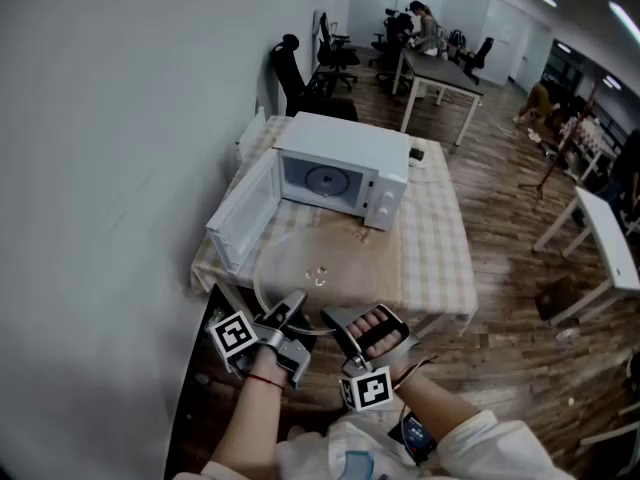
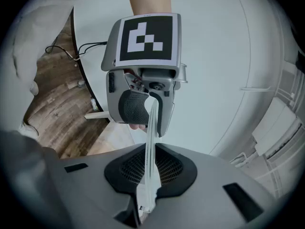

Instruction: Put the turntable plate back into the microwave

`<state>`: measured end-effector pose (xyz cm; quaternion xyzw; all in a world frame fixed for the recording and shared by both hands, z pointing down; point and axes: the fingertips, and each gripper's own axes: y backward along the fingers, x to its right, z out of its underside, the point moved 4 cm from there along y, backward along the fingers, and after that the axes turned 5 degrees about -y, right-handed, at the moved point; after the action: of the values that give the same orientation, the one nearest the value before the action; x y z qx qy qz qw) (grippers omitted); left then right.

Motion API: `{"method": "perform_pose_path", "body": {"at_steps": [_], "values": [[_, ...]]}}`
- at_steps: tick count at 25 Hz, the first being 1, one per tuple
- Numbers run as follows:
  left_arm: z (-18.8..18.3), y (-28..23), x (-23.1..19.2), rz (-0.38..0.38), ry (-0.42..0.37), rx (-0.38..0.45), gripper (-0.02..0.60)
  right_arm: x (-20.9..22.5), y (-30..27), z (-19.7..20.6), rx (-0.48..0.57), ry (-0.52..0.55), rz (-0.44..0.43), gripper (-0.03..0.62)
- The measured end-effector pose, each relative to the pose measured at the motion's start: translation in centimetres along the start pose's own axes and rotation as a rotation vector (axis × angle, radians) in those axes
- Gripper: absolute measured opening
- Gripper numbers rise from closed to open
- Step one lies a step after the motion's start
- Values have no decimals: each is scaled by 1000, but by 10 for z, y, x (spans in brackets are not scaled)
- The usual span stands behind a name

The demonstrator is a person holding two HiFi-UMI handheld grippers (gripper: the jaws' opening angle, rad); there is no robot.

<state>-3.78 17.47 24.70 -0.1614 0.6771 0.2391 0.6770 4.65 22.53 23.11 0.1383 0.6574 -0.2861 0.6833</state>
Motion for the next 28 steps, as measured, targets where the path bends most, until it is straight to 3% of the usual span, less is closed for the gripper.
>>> {"method": "perform_pose_path", "body": {"at_steps": [18, 28], "values": [[10, -9, -1, -7, 10, -21, 18, -4, 5, 12, -31, -15, -1, 54], [12, -5, 0, -11, -12, -26, 18, -6, 10, 7, 8, -68, -41, 60]]}}
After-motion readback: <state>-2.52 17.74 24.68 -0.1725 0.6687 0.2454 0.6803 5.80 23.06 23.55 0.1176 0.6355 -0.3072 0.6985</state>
